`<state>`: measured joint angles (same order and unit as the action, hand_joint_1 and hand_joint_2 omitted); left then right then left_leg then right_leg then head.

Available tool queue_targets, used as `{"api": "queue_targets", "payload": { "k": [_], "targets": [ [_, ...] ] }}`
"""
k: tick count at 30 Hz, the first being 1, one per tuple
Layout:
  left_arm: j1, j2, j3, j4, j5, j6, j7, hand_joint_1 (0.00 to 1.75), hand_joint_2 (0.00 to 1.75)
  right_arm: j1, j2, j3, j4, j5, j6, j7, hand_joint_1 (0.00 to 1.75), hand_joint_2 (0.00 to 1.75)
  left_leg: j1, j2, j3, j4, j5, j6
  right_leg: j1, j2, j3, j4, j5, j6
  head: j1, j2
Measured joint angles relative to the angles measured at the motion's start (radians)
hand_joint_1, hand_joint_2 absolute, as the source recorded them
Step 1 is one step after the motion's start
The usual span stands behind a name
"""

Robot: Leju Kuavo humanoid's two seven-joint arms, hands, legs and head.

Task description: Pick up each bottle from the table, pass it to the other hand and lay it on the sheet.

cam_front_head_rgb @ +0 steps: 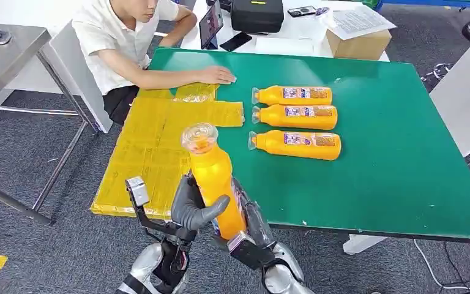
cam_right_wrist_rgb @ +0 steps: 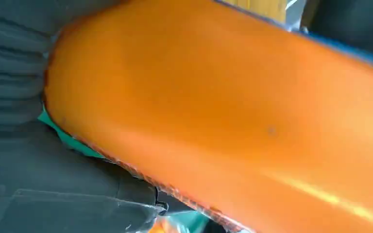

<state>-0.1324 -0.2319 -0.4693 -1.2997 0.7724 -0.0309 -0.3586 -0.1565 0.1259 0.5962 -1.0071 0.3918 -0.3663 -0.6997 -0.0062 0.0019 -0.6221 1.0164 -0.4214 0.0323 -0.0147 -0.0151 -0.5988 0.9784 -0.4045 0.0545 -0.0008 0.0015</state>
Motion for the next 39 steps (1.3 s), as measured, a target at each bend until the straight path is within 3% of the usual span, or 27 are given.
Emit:
{"api": "queue_targets", "payload": {
  "k": [3, 10, 14, 17, 20, 23, 28, 39],
  "targets": [
    [0.0, 0.0, 0.018, 0.001, 0.025, -0.008, 0.016, 1.75, 1.75, 0.021, 0.0, 0.021, -0.024, -0.029, -0.085, 0.0, 0.0, 0.0, 0.0, 0.0, 0.0, 0.0, 0.0, 0.0, 0.0, 0.0, 0.0, 0.0, 0.0, 0.0, 0.0, 0.0],
    [0.001, 0.0, 0.039, 0.002, 0.038, -0.022, 0.025, 1.75, 1.75, 0.041, 0.0, 0.043, -0.054, -0.055, -0.109, 0.0, 0.0, 0.0, 0.0, 0.0, 0.0, 0.0, 0.0, 0.0, 0.0, 0.0, -0.001, 0.0, 0.0, 0.0, 0.0, 0.0],
    [0.001, 0.002, 0.045, 0.003, 0.055, -0.044, 0.036, 1.75, 1.75, 0.052, -0.009, 0.042, -0.069, -0.046, -0.179, 0.0, 0.0, 0.0, 0.0, 0.0, 0.0, 0.0, 0.0, 0.0, 0.0, 0.0, -0.001, 0.0, 0.0, 0.0, 0.0, 0.0],
    [-0.008, 0.01, 0.047, 0.008, -0.153, 0.112, -0.054, 1.75, 1.75, 0.078, -0.023, 0.019, -0.111, -0.031, -0.286, 0.0, 0.0, 0.0, 0.0, 0.0, 0.0, 0.0, 0.0, 0.0, 0.0, 0.0, -0.001, 0.0, 0.0, 0.0, 0.0, 0.0],
    [-0.034, 0.026, 0.056, 0.02, -0.404, 0.299, -0.127, 1.75, 1.75, 0.135, -0.013, -0.099, -0.229, 0.086, -0.326, 0.0, 0.0, 0.0, 0.0, 0.0, -0.001, 0.0, 0.0, 0.0, 0.0, 0.0, 0.0, 0.0, 0.0, 0.0, 0.0, 0.0],
    [-0.05, 0.038, 0.083, 0.029, -0.437, 0.294, -0.116, 1.75, 1.75, 0.181, 0.039, -0.282, -0.407, 0.182, -0.327, 0.0, 0.0, 0.0, 0.0, 0.0, -0.001, 0.0, 0.0, 0.0, 0.0, 0.0, -0.001, 0.0, 0.0, 0.0, 0.0, 0.0],
    [-0.066, 0.04, 0.127, 0.037, -0.378, 0.244, -0.053, 1.75, 1.75, 0.208, 0.116, -0.543, -0.649, 0.19, -0.335, 0.0, 0.0, 0.0, 0.0, 0.0, -0.001, 0.0, 0.0, 0.0, 0.0, 0.0, -0.001, 0.0, 0.0, 0.0, 0.0, 0.0],
    [-0.069, 0.04, 0.163, 0.06, -0.309, 0.194, -0.018, 1.75, 1.75, 0.238, 0.163, -0.666, -0.75, 0.154, -0.335, 0.0, 0.0, 0.0, 0.0, 0.0, -0.001, 0.0, 0.0, 0.0, 0.0, 0.0, -0.001, 0.0, 0.0, 0.0, 0.0, 0.0]
  ]
}}
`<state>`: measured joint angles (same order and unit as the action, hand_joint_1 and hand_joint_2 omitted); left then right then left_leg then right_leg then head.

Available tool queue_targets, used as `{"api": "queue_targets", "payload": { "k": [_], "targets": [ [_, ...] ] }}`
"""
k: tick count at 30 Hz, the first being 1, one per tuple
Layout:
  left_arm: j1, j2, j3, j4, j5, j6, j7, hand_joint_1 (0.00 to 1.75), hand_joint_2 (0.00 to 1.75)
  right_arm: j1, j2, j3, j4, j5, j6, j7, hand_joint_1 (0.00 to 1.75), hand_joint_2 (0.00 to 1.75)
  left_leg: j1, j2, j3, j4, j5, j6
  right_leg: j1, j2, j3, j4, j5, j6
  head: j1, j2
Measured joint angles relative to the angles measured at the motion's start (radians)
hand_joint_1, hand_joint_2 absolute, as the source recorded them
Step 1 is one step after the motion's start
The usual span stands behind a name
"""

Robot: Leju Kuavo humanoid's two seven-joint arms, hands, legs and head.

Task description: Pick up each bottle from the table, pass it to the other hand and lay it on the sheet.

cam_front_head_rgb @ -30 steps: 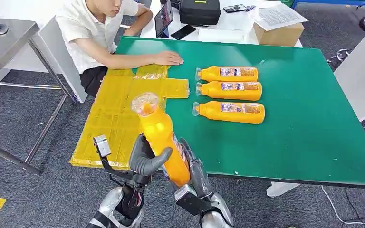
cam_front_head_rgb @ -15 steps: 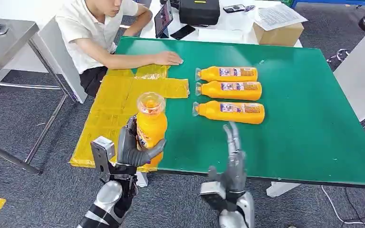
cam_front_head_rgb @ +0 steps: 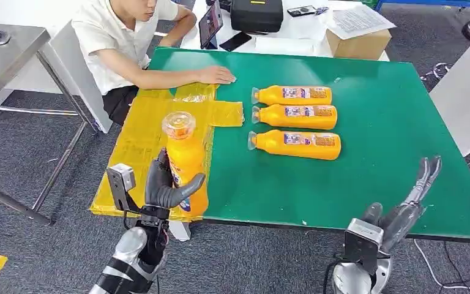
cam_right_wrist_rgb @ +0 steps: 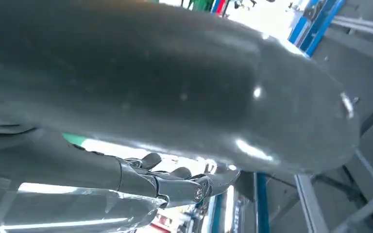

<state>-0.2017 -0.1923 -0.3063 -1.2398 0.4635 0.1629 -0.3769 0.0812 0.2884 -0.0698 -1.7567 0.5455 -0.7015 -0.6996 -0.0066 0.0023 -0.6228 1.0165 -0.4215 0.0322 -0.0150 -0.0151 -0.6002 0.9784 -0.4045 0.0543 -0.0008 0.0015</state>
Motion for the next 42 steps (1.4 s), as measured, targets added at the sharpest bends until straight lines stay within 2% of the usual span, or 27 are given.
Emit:
{"api": "queue_targets", "payload": {
  "k": [3, 6, 8, 14, 20, 21, 22, 23, 25, 26, 27, 30, 34, 42],
  "targets": [
    [-0.007, 0.0, 0.0, 0.007, -0.101, 0.081, -0.025, 1.75, 1.75, 0.003, 0.006, -0.008, -0.009, 0.0, 0.0, 0.0, 0.0, 0.0, 0.0, 0.0, 0.0, 0.0, 0.0, 0.0, 0.0, 0.0, 0.0, 0.0, 0.0, 0.0, 0.0, 0.0],
    [-0.06, 0.013, -0.037, 0.069, -0.49, 0.35, -0.021, 1.75, 1.75, 0.008, 0.011, -0.01, -0.012, 0.003, 0.0, 0.0, 0.0, 0.0, 0.0, -0.001, 0.0, 0.0, 0.0, 0.0, 0.0, -0.001, 0.0, 0.0, 0.0, 0.0, 0.0, 0.0],
    [-0.11, 0.025, -0.076, 0.143, -0.724, 0.476, 0.012, 1.75, 1.75, 0.007, 0.013, -0.008, -0.012, 0.003, 0.0, 0.0, 0.0, 0.0, 0.0, -0.001, 0.0, 0.0, 0.001, 0.0, 0.0, -0.001, 0.001, 0.0, 0.0, 0.0, 0.0, 0.0],
    [-0.213, 0.043, -0.159, 0.303, -0.978, 0.429, 0.131, 1.75, 1.75, 0.0, 0.018, 0.001, -0.007, -0.009, 0.0, 0.0, 0.0, 0.0, 0.0, 0.0, 0.0, 0.0, 0.001, 0.0, 0.0, -0.001, 0.001, 0.0, 0.001, 0.0, 0.0, 0.0],
    [-0.25, 0.053, -0.207, 0.388, -1.117, 0.357, 0.208, 1.75, 1.75, -0.002, 0.017, 0.015, 0.008, -0.029, 0.001, 0.0, 0.0, 0.0, 0.0, 0.0, 0.0, 0.0, 0.001, -0.001, 0.0, -0.001, 0.001, 0.0, 0.0, 0.0, 0.0, 0.0],
    [-0.252, 0.053, -0.211, 0.397, -1.123, 0.348, 0.212, 1.61, 1.75, -0.002, 0.017, 0.017, 0.01, -0.033, 0.001, 0.0, 0.0, 0.0, 0.0, 0.0, 0.0, 0.0, 0.001, -0.001, 0.0, -0.001, 0.001, 0.0, 0.0, 0.0, 0.0, 0.0],
    [-0.254, 0.053, -0.214, 0.407, -1.127, 0.333, 0.215, 1.06, 1.75, -0.002, 0.017, 0.02, 0.014, -0.036, 0.0, 0.0, 0.0, 0.0, 0.0, -0.001, 0.0, 0.0, 0.001, -0.001, 0.0, -0.001, 0.001, 0.0, 0.0, 0.0, 0.0, 0.0],
    [-0.255, 0.053, -0.218, 0.418, -1.133, 0.322, 0.217, 1.01, 1.75, -0.003, 0.016, 0.024, 0.018, -0.041, 0.0, 0.0, 0.0, 0.0, 0.0, -0.001, 0.0, 0.0, 0.001, -0.001, 0.0, -0.001, 0.001, 0.0, 0.0, 0.0, 0.0, 0.0],
    [-0.258, 0.053, -0.221, 0.436, -1.133, 0.288, 0.221, 1.01, 1.75, -0.003, 0.015, 0.03, 0.026, -0.046, 0.001, 0.0, 0.0, 0.0, 0.0, 0.0, 0.0, 0.0, 0.001, -0.001, 0.0, -0.001, 0.001, 0.0, 0.0, 0.0, 0.0, 0.0],
    [-0.262, 0.053, -0.221, 0.45, -1.113, 0.245, 0.22, 0.35, 1.75, -0.004, 0.014, 0.034, 0.031, -0.05, 0.001, 0.0, 0.0, 0.0, 0.0, 0.0, 0.0, 0.0, 0.001, -0.001, 0.0, -0.001, 0.001, 0.0, 0.0, 0.0, 0.0, 0.0],
    [-0.266, 0.053, -0.219, 0.461, -1.09, 0.203, 0.214, 0.16, 1.75, -0.006, 0.013, 0.037, 0.036, -0.053, 0.001, 0.0, 0.0, 0.0, 0.0, 0.0, 0.0, 0.0, 0.001, -0.001, 0.0, -0.001, 0.001, 0.0, 0.0, 0.0, 0.0, 0.0],
    [-0.279, 0.053, -0.216, 0.488, -1.047, 0.132, 0.196, 0.05, 1.75, -0.008, 0.008, 0.047, 0.048, -0.059, 0.001, 0.0, 0.0, 0.0, 0.0, -0.001, 0.0, 0.0, 0.001, -0.001, 0.0, -0.001, 0.001, 0.0, 0.0, 0.0, 0.0, 0.0],
    [-0.293, 0.051, -0.192, 0.544, -1.01, 0.072, 0.18, 0.05, 1.75, -0.015, 0.003, 0.058, 0.067, -0.061, 0.001, 0.0, 0.0, 0.0, 0.0, 0.0, 0.0, 0.0, 0.001, -0.001, 0.0, -0.001, 0.001, 0.0, 0.001, 0.0, 0.0, 0.0],
    [-0.329, 0.042, -0.176, 0.632, -1.03, 0.078, 0.188, 0.07, 1.75, -0.025, -0.004, 0.062, 0.101, -0.064, 0.001, 0.0, 0.0, 0.0, 0.0, 0.0, 0.001, 0.0, 0.001, -0.001, 0.0, -0.001, 0.003, 0.0, 0.0, 0.0, 0.0, 0.0]
  ]
}}
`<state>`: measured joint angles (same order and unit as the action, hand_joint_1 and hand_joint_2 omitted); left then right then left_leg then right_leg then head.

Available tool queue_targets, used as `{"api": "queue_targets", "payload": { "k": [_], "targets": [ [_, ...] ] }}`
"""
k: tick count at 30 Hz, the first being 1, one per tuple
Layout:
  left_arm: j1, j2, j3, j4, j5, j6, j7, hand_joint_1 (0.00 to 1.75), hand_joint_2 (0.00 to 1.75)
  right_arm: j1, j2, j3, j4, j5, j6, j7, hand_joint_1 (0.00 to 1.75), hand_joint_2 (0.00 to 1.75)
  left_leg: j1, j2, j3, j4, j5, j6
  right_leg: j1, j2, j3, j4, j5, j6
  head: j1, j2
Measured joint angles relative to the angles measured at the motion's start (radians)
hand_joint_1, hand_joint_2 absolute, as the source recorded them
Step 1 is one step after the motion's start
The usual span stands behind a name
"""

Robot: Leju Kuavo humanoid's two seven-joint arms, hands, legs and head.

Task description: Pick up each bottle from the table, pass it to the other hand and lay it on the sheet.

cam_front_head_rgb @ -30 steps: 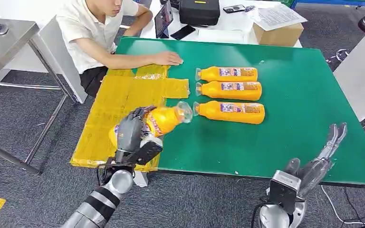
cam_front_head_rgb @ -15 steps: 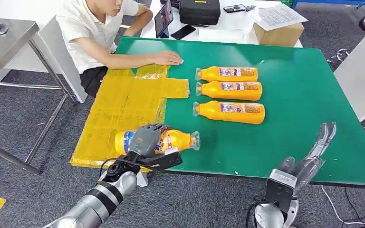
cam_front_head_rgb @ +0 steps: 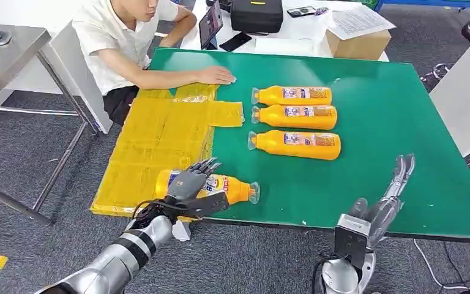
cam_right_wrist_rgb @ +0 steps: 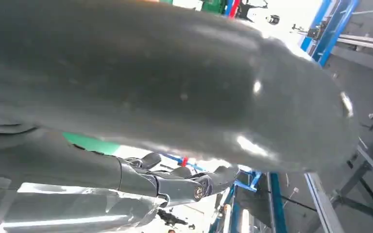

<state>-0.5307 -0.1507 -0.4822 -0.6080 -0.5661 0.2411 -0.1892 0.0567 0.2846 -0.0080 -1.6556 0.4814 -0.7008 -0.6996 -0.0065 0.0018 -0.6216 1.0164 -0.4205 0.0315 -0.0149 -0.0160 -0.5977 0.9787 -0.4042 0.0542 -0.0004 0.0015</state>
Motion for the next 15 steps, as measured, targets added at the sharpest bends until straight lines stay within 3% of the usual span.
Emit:
{"api": "queue_targets", "payload": {
  "k": [12, 15],
  "targets": [
    [-0.023, -0.01, 0.007, 0.046, 0.002, -0.013, -0.013, 0.14, 1.75, -0.007, -0.005, 0.002, 0.028, 0.001, 0.0, 0.0, 0.0, 0.0, 0.0, 0.0, 0.004, 0.0, 0.0, 0.0, 0.0, 0.0, 0.004, 0.0, 0.0, 0.0, 0.0, 0.0],
    [-0.024, -0.011, 0.018, 0.05, 0.03, -0.043, -0.059, 0.0, 1.75, -0.009, -0.007, 0.002, 0.035, 0.0, 0.0, 0.0, 0.0, 0.0, 0.0, 0.0, 0.005, 0.0, 0.0, 0.0, 0.0, 0.0, 0.005, 0.0, 0.0, 0.0, 0.0, 0.0]
  ]
}}
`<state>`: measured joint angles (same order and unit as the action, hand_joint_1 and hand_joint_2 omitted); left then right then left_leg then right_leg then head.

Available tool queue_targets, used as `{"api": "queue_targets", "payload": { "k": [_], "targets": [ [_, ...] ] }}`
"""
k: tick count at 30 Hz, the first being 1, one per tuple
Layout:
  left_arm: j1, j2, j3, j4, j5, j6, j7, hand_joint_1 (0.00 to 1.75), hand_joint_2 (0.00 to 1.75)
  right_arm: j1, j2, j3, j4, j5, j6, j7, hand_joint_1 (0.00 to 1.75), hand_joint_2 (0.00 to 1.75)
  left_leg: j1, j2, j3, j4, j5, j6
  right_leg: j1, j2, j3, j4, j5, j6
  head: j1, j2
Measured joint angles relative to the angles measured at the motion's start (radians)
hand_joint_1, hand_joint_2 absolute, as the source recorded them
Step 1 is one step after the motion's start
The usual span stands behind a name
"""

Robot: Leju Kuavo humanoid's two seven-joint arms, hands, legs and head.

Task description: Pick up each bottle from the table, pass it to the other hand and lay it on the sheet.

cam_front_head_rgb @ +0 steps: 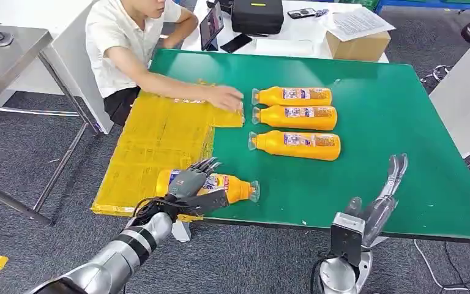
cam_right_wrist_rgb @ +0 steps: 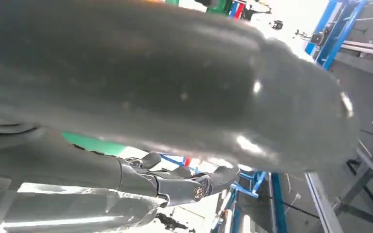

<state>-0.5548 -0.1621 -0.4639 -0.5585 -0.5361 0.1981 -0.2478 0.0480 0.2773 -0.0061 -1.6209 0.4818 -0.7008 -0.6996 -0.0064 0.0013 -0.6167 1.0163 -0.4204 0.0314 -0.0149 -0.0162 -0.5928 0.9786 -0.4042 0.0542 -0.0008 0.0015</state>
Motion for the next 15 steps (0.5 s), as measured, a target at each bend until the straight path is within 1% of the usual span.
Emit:
{"api": "queue_targets", "payload": {
  "k": [4, 6, 8, 15],
  "targets": [
    [0.029, -0.014, 0.019, -0.037, 0.073, -0.066, -0.101, 0.0, 1.75, 0.001, -0.002, -0.002, 0.002, -0.001, 0.0, 0.0, 0.0, 0.0, 0.0, 0.0, 0.0, 0.0, 0.0, 0.0, 0.0, 0.0, 0.0, 0.0, 0.0, 0.0, 0.0, 0.0],
    [0.073, -0.019, 0.026, -0.105, 0.125, -0.109, -0.137, 0.0, 1.75, 0.005, -0.002, -0.004, 0.002, 0.0, 0.0, 0.0, 0.0, 0.0, 0.0, 0.0, -0.001, 0.0, 0.0, 0.0, 0.0, 0.0, -0.001, 0.0, 0.0, 0.0, 0.0, 0.0],
    [0.126, -0.024, 0.028, -0.186, 0.167, -0.123, -0.149, 0.0, 1.75, 0.011, -0.002, -0.006, 0.002, 0.0, 0.0, 0.0, 0.0, 0.0, 0.0, 0.0, -0.003, 0.0, 0.0, 0.0, 0.0, 0.0, -0.003, 0.0, 0.0, 0.0, 0.0, 0.0],
    [0.283, -0.03, 0.016, -0.541, 0.258, -0.056, -0.21, 0.0, 1.75, 0.035, -0.002, -0.019, -0.01, 0.013, 0.0, 0.0, 0.0, 0.0, 0.0, 0.0, -0.006, 0.0, -0.001, 0.0, 0.0, 0.0, -0.006, 0.0, -0.001, 0.0, 0.0, 0.0]
  ]
}}
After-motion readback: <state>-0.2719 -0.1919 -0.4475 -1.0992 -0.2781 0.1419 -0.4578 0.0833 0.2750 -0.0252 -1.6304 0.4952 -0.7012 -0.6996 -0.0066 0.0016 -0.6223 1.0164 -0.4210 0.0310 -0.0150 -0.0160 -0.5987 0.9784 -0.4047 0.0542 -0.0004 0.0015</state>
